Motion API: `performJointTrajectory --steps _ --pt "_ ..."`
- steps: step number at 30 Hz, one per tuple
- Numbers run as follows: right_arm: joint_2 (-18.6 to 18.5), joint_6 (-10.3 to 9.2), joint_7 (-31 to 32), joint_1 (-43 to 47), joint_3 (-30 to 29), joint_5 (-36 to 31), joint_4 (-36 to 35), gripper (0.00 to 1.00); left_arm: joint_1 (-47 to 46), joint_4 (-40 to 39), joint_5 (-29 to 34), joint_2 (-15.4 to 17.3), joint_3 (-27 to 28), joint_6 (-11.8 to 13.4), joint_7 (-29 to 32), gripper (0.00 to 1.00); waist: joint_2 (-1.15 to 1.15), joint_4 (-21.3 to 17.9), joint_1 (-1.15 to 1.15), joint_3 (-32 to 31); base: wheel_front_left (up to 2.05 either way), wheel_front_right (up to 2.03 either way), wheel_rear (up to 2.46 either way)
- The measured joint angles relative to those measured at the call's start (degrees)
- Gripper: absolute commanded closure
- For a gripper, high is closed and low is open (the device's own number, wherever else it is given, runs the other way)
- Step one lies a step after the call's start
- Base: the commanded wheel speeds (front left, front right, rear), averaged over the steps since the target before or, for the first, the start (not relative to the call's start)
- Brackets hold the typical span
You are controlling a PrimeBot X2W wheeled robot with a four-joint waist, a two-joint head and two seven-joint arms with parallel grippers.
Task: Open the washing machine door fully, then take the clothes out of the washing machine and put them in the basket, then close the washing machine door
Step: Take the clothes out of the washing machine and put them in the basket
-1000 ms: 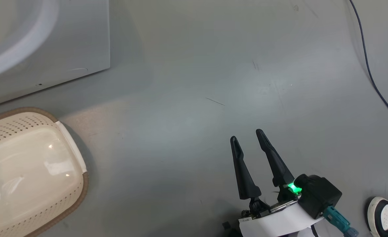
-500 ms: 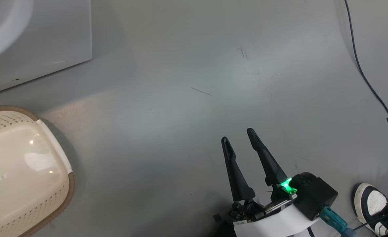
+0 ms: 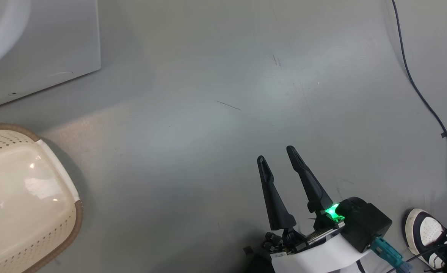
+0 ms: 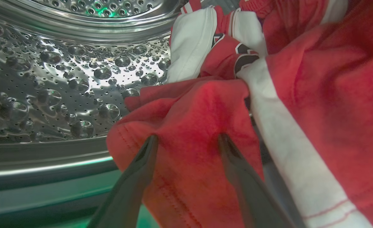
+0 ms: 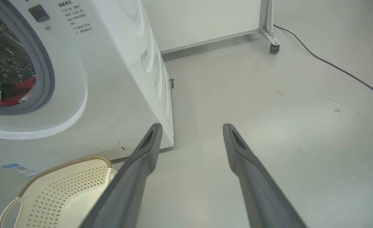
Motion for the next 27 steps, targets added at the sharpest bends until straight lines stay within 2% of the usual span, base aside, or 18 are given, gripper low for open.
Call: performJointTrajectory --steps 6,7,8,15,27 --pt "0.0 0.00 0.0 0.0 0.1 0.0 0.0 0.00 -1.3 1.1 0.1 -0.1 -1.2 -0.8 1.6 0.00 0.00 0.1 0.00 -0.3 0.00 0.00 0.00" --pt "0.0 0.00 0.0 0.0 0.1 0.0 0.1 0.00 -1.5 1.3 0.1 -0.1 -1.3 -0.9 1.7 0.55 0.00 0.2 0.00 -0.4 0.00 0.00 0.00" --pt "0.0 0.00 0.0 0.0 0.1 0.0 0.1 0.00 -1.6 1.4 0.1 -0.2 -1.5 -0.9 1.8 1.00 0.00 0.2 0.00 -0.5 0.00 0.00 0.00" --pt "0.0 0.00 0.0 -0.1 0.0 0.0 0.3 0.00 -1.8 2.7 0.2 -1.3 -2.3 -1.4 1.6 1.00 0.00 0.6 0.00 -1.0 0.00 0.00 0.00" --pt "0.0 0.00 0.0 -0.3 -1.4 -0.7 1.6 0.00 -2.0 5.5 0.7 -4.4 -2.6 -1.2 -2.8 1.00 0.00 1.8 0.00 -3.6 0.00 0.00 0.00"
